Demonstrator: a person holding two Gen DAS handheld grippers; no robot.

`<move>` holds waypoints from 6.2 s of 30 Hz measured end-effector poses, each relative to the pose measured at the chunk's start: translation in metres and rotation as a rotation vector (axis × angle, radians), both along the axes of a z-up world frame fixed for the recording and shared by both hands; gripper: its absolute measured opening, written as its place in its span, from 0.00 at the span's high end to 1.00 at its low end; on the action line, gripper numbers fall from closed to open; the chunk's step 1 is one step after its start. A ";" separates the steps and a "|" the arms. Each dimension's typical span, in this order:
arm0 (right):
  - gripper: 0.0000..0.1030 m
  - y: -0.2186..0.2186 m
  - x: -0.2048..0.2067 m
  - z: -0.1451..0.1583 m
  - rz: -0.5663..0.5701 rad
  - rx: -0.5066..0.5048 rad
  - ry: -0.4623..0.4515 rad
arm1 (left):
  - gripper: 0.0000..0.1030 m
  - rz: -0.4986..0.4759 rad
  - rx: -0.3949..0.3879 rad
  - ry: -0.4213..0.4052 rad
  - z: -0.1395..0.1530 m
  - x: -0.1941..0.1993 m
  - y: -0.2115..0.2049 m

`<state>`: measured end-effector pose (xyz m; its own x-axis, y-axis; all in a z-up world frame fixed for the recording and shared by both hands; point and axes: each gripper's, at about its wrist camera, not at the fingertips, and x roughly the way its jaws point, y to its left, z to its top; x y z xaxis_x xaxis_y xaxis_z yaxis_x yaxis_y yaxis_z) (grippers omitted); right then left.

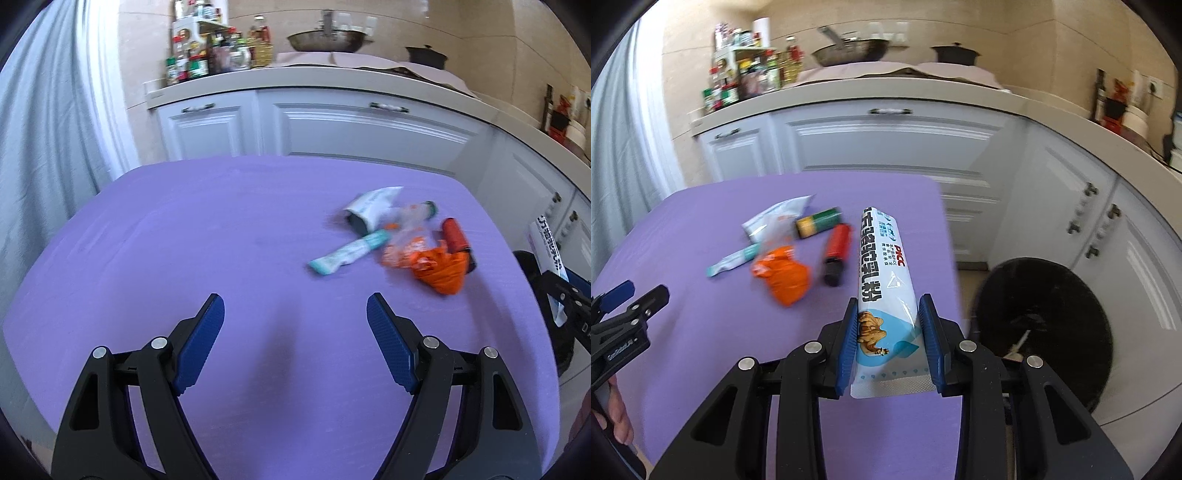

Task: Collect trash
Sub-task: 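Carry the tube over the bin with the right tool while the left tool approaches the orange bag, then close the left tool on the orange plastic bag, then carry the orange bag over the bin with the left tool while the right tool holds the tube there, then open both tools to drop the orange bag and tube into the bin, then move both open tools back over the table, then close the right tool on the red bottle with black cap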

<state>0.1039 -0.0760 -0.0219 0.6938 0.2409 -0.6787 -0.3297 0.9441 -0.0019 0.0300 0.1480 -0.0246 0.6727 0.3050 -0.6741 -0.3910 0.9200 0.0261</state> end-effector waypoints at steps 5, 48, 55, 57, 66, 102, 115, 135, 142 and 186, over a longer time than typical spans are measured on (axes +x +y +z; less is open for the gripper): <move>0.67 -0.028 0.012 -0.002 -0.066 0.010 -0.006 | 0.25 -0.067 0.011 0.004 0.001 0.025 -0.030; 0.67 -0.130 0.050 -0.029 -0.249 0.077 0.019 | 0.51 -0.219 -0.022 0.044 -0.009 0.083 -0.092; 0.67 -0.143 0.041 -0.018 -0.281 0.068 -0.018 | 0.51 -0.317 -0.022 -0.044 0.019 0.075 -0.125; 0.67 -0.148 0.039 -0.014 -0.295 0.063 -0.029 | 0.51 -0.355 -0.019 -0.065 0.024 0.077 -0.139; 0.67 -0.169 0.035 -0.002 -0.348 0.050 -0.075 | 0.51 -0.480 0.023 -0.135 0.031 0.101 -0.204; 0.50 -0.220 0.072 -0.045 -0.474 0.019 -0.026 | 0.28 -0.542 0.109 -0.012 -0.024 0.191 -0.301; 0.50 -0.224 0.064 -0.034 -0.496 0.015 -0.048 | 0.28 -0.520 0.104 -0.047 -0.010 0.181 -0.291; 0.50 -0.151 0.054 -0.003 -0.354 0.052 -0.088 | 0.28 -0.343 0.111 -0.099 0.027 0.124 -0.178; 0.50 -0.098 0.056 0.001 -0.236 0.066 -0.086 | 0.24 -0.204 0.121 -0.084 0.028 0.096 -0.107; 0.76 0.077 0.083 -0.048 0.096 -0.042 0.141 | 0.23 0.018 0.064 0.019 -0.007 0.061 0.038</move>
<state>0.1865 0.0006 -0.0695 0.5662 0.2707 -0.7786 -0.4177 0.9085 0.0121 0.0910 0.1863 -0.0320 0.6538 0.3602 -0.6654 -0.4067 0.9089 0.0924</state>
